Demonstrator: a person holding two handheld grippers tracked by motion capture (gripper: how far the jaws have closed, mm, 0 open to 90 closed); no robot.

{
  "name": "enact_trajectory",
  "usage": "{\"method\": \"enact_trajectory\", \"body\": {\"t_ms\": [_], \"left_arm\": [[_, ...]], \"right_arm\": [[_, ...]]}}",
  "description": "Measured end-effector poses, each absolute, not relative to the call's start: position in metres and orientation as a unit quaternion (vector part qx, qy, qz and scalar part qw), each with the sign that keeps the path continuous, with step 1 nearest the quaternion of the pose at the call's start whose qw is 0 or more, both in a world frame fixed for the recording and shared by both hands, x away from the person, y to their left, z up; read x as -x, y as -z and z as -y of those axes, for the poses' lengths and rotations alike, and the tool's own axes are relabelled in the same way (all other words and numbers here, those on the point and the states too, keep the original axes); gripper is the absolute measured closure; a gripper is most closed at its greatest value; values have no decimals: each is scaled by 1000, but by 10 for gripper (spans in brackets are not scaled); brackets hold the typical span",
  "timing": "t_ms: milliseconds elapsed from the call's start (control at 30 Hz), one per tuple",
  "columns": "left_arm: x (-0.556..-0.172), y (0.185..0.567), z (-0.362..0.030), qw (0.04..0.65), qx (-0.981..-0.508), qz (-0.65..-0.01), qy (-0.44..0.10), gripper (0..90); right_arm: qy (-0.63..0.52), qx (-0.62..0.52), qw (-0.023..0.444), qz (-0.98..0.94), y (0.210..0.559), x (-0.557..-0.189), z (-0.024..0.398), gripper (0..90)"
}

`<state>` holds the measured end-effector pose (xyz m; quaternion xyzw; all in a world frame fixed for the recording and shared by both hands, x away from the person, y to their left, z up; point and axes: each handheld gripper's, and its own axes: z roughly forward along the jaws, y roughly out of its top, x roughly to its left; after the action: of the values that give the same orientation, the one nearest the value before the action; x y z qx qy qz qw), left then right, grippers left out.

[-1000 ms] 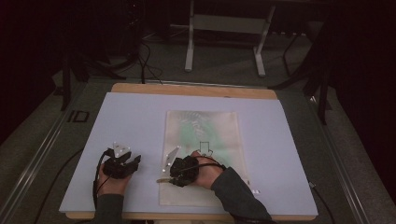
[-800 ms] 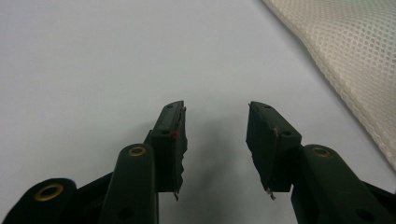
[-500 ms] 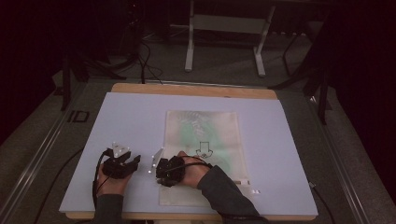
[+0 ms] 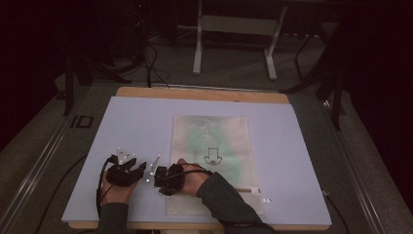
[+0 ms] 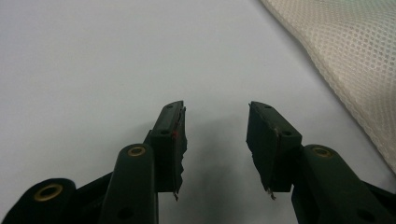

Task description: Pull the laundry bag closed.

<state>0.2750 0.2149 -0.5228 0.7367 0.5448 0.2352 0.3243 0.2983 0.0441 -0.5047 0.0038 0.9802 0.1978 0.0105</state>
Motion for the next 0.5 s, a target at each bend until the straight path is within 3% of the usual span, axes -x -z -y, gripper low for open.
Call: {"method": "enact_trajectory", "body": {"t_ms": [133, 500], "left_arm": [[-275, 523, -215, 325, -736, -545, -236, 563], [-275, 522, -214, 327, -736, -545, -235, 563]], "right_arm": [[-190, -2, 10, -982, 507, -299, -46, 806], [-219, -12, 6, -976, 497, -298, -40, 812]]}}
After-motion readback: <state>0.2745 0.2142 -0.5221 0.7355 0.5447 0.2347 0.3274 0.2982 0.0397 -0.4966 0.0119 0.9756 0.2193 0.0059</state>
